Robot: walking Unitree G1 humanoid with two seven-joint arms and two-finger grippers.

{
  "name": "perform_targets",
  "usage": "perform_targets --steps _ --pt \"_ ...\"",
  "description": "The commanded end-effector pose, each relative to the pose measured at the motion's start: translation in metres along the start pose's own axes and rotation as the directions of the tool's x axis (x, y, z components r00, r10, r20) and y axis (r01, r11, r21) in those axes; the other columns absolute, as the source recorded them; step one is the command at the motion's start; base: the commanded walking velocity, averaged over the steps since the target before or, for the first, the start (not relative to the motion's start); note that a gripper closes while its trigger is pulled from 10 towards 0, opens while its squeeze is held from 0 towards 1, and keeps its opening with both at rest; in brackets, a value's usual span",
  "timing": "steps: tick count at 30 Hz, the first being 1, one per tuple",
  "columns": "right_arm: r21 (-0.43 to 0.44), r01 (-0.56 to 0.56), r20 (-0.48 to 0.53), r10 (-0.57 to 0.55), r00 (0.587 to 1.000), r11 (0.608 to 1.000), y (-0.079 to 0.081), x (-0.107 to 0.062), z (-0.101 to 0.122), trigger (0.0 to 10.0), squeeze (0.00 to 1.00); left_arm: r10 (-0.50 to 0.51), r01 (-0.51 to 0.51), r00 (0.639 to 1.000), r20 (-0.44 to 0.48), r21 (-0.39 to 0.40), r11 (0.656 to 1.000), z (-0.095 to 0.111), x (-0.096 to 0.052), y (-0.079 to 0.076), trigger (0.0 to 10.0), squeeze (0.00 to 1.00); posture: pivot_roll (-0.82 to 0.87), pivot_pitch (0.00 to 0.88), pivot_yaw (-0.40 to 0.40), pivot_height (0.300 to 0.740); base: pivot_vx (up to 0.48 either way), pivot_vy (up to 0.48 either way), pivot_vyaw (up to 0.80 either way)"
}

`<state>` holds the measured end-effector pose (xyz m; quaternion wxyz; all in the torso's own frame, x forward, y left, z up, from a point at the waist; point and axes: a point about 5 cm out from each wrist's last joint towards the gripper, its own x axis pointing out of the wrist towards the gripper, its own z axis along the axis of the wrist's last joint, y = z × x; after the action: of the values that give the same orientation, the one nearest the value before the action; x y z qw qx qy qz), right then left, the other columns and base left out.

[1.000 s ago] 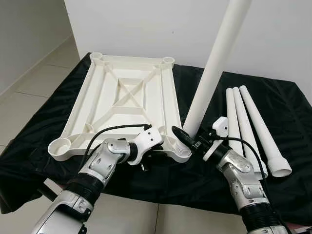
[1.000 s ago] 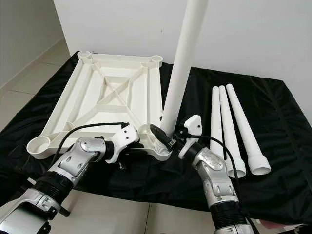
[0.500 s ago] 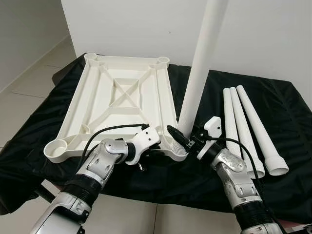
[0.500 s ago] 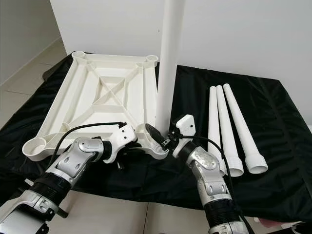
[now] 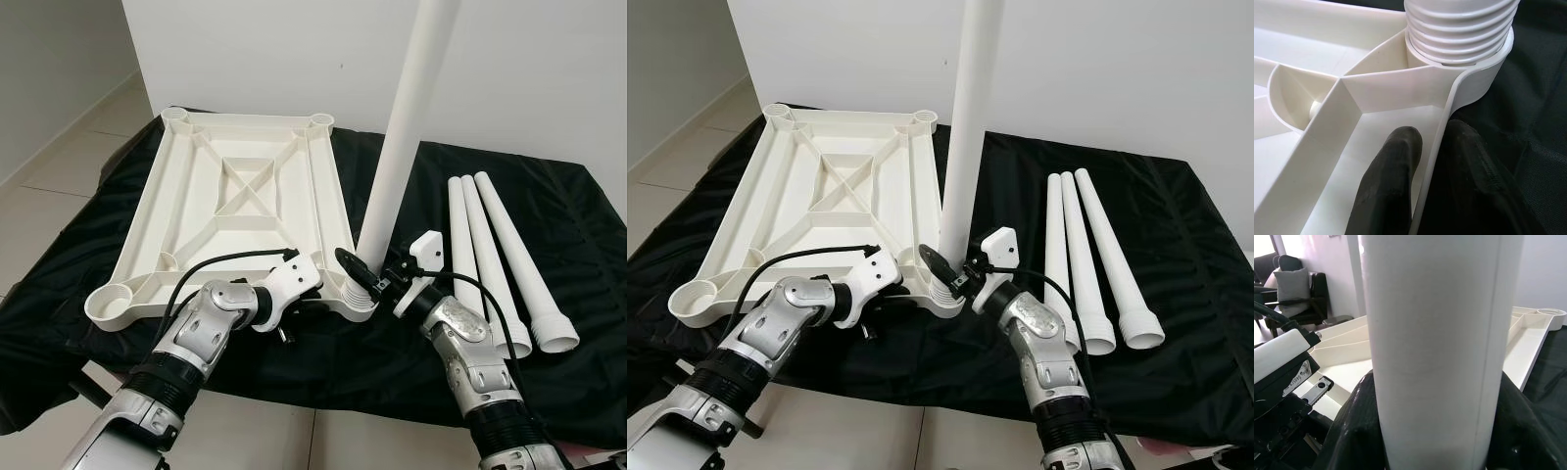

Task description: Building children table

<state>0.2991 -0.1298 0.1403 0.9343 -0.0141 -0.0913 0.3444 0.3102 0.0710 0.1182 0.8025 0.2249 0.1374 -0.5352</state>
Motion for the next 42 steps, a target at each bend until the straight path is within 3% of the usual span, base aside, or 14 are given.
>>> perform_targets --steps 1,15,42 --pt "0.056 0.043 -0.117 -0.036 0.992 0.998 0.002 -0.01 -0.026 10.0 0.0 0.005 -0.005 1.0 -0.004 0.012 1.0 0.001 0.0 -0.003 10.0 0.0 -0.06 0.016 -0.034 0.74 0.0 0.0 0.0" --pt "0.068 0.165 -0.133 -0.155 0.979 0.984 0.001 -0.013 -0.033 10.0 0.0 -0.007 0.007 1.0 0.001 0.021 1.0 0.005 0.0 -0.004 10.0 0.0 -0.06 0.027 -0.028 0.74 0.0 0.0 0.0" --pt "0.058 0.183 -0.151 -0.172 0.973 0.981 0.01 -0.026 -0.043 10.0 0.0 -0.007 0.006 1.0 0.011 0.019 1.0 0.01 -0.002 -0.004 10.0 0.0 -0.07 0.032 -0.026 0.74 0.0 0.0 0.0"
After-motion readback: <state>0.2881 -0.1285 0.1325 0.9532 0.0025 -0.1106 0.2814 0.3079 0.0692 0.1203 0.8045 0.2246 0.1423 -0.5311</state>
